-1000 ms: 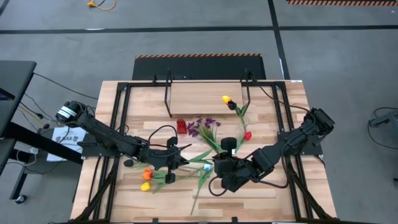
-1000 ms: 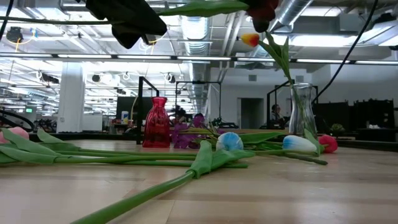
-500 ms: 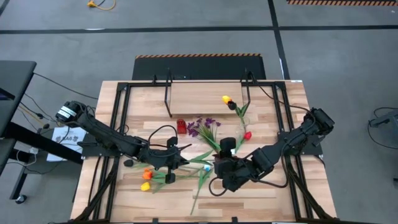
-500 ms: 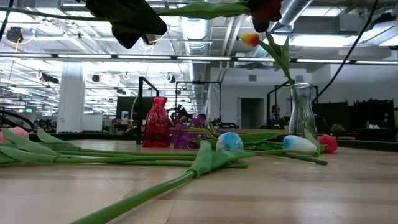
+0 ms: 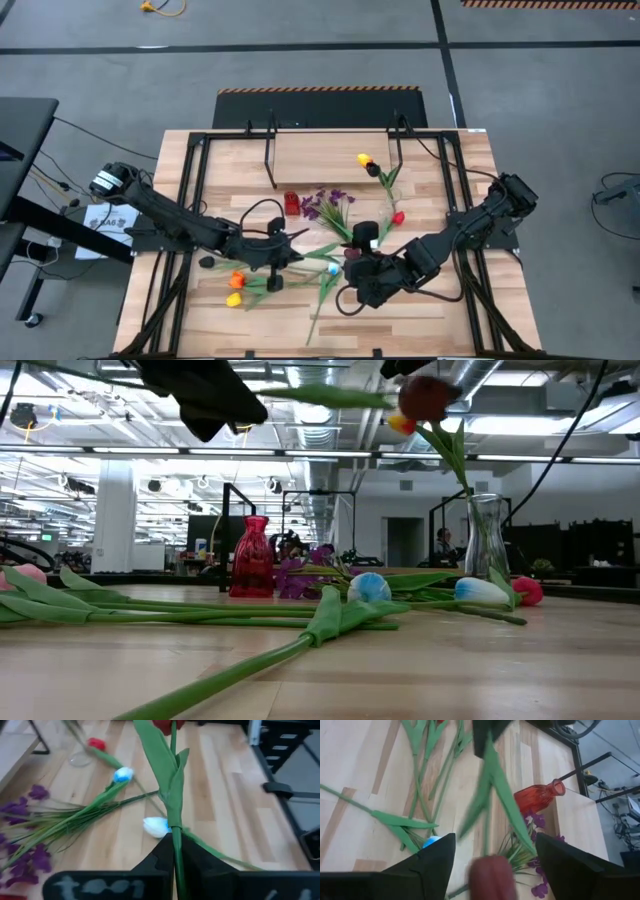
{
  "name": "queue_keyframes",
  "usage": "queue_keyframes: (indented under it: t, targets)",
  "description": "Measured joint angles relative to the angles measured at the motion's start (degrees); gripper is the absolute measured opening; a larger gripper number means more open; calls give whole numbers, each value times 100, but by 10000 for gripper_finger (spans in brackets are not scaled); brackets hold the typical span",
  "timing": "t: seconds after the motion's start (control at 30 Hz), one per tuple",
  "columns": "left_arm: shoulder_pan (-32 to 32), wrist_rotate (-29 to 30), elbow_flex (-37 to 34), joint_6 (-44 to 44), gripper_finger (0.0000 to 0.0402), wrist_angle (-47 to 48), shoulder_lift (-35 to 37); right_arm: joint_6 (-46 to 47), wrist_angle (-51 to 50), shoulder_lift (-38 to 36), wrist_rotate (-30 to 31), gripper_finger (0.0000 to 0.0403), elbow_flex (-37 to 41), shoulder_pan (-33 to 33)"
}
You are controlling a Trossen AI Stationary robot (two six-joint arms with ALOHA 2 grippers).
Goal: Pick and place flowers into a vace then onto a shelf
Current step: Put the dark red flower into the transparent vase
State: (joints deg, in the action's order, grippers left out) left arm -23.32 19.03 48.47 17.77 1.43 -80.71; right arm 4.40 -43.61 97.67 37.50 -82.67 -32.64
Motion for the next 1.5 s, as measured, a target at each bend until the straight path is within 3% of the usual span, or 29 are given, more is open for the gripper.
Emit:
queue_keyframes:
  t: [0.2,0.47,0.7,0.83,1.0,1.23,1.4,1.5]
  targets:
    - [125,771,2,277,0,160,0,5,59,2,10,270,-45,0]
    - [161,2244,2,315,0,195,77,215,84,2,9,270,-520,-116]
    - [77,3193,7,-54,0,-145,261,885,86,2,-13,270,-704,-317]
    - [-6,3230,4,-453,0,-481,433,1615,-108,2,-270,270,-704,-319]
    - [-158,3146,4,-767,0,-641,714,1797,-375,4,-677,270,-704,-284]
    - [-428,2780,4,-1329,0,-1312,980,1663,-324,9,-213,270,-258,-345]
    - [-640,2313,3,-1857,0,-2036,1008,1661,581,15,-290,270,679,-258]
    - [-688,1826,2,-1985,0,-2270,1008,1590,1698,-3,-455,270,1240,-174]
